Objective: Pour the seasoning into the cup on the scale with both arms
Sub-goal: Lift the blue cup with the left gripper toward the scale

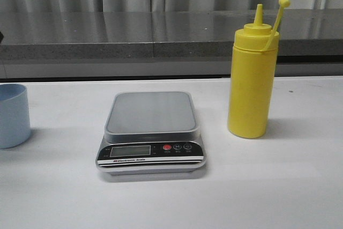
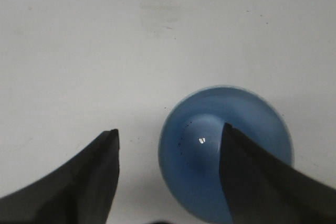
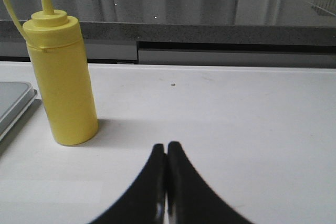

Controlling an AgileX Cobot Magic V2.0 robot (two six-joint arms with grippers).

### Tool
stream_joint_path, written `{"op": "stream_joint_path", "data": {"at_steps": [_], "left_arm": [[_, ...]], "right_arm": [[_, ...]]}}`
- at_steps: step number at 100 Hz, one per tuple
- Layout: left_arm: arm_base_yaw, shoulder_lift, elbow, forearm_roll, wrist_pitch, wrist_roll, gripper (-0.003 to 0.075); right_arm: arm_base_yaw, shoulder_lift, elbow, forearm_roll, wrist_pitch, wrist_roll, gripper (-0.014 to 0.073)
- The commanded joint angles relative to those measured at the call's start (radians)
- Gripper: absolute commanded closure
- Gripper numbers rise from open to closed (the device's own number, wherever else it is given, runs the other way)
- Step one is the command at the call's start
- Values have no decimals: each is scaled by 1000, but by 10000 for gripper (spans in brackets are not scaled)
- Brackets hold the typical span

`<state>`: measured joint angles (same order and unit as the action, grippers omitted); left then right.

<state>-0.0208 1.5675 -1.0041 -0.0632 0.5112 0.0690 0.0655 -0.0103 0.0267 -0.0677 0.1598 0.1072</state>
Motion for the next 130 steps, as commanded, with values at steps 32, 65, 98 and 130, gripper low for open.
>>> {"op": "stream_joint_path", "data": {"at_steps": [32,65,98,130], "left_arm": [[1,67,-35,-10,-44,-14,313],[1,67,-35,-10,-48,-14,617],[-3,54,-37,-22,-41,-14,740],[-5,3,-258,-113,233,-14,740]], "right_arm": [[-6,-21,-20,-3,-83,-8,661],[-6,-21,-20,-3,-83,-8,661],[-6,-21,-20,-3,-83,-8,661],[-6,-21,-20,-3,-83,-8,661]]}}
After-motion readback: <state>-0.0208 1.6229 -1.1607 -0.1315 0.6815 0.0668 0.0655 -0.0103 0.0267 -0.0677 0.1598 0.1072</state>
